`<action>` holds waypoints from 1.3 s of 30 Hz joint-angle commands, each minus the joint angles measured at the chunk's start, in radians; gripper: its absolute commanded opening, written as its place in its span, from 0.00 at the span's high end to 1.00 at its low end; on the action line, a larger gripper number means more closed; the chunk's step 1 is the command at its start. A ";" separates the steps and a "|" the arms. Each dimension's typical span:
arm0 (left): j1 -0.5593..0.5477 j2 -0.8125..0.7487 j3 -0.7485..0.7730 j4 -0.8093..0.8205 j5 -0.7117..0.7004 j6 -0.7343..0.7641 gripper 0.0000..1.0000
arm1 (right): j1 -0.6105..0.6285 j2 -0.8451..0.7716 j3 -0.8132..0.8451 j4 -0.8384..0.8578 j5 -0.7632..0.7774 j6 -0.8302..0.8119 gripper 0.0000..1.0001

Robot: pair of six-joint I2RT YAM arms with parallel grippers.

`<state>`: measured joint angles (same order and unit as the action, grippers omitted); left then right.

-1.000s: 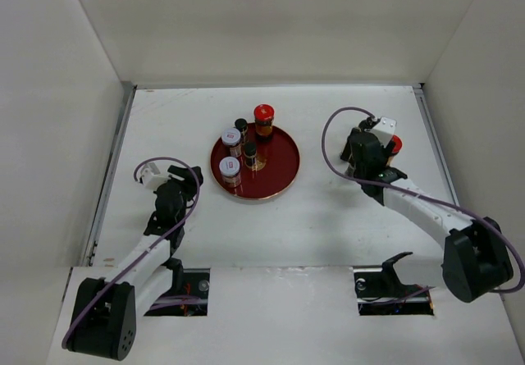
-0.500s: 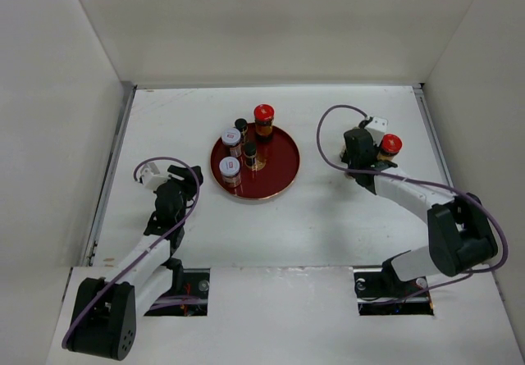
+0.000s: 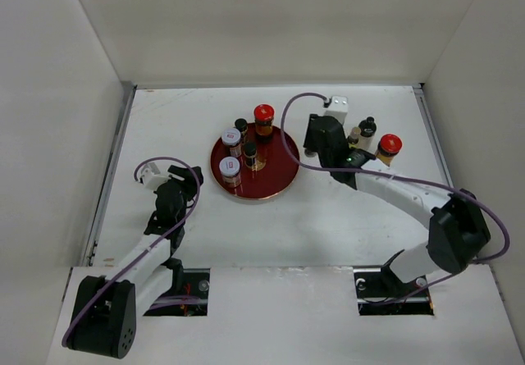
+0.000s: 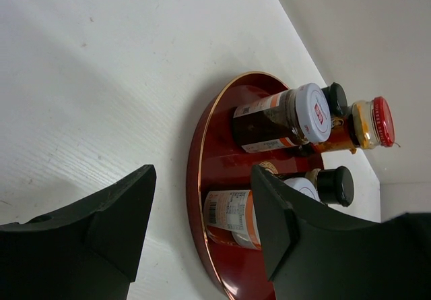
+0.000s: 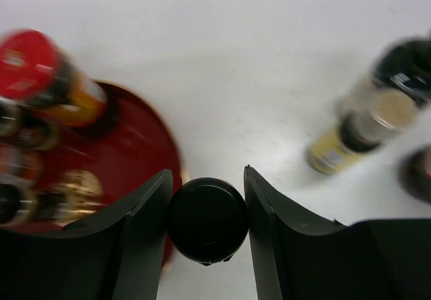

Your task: Organize the condiment bottles

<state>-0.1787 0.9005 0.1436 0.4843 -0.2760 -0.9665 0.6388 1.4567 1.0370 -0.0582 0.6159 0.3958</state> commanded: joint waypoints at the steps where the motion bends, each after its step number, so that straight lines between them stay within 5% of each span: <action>1: -0.005 0.009 0.014 0.060 0.001 0.000 0.44 | 0.060 0.100 0.121 0.115 -0.057 -0.032 0.62; 16: -0.002 0.011 0.011 0.060 0.017 0.000 0.44 | 0.121 0.545 0.501 0.152 -0.122 -0.071 0.60; 21: -0.005 0.024 0.017 0.062 0.015 0.000 0.44 | 0.123 0.573 0.489 0.152 -0.120 -0.060 0.42; 26: -0.003 0.008 0.014 0.063 0.005 0.005 0.44 | 0.124 0.536 0.456 0.152 -0.125 -0.045 0.26; 31: -0.001 -0.006 0.011 0.059 0.009 0.005 0.44 | 0.124 0.400 0.379 0.155 -0.117 -0.043 0.21; 36: 0.000 -0.006 0.011 0.059 0.020 0.003 0.44 | 0.085 0.226 0.261 0.146 -0.087 -0.040 0.24; 39: -0.006 -0.005 0.011 0.060 0.009 0.006 0.44 | 0.022 0.127 0.169 0.144 -0.045 -0.037 0.38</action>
<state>-0.1795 0.9096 0.1436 0.4911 -0.2668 -0.9661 0.7242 1.6760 1.2606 0.0410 0.5087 0.3447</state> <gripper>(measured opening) 0.563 0.646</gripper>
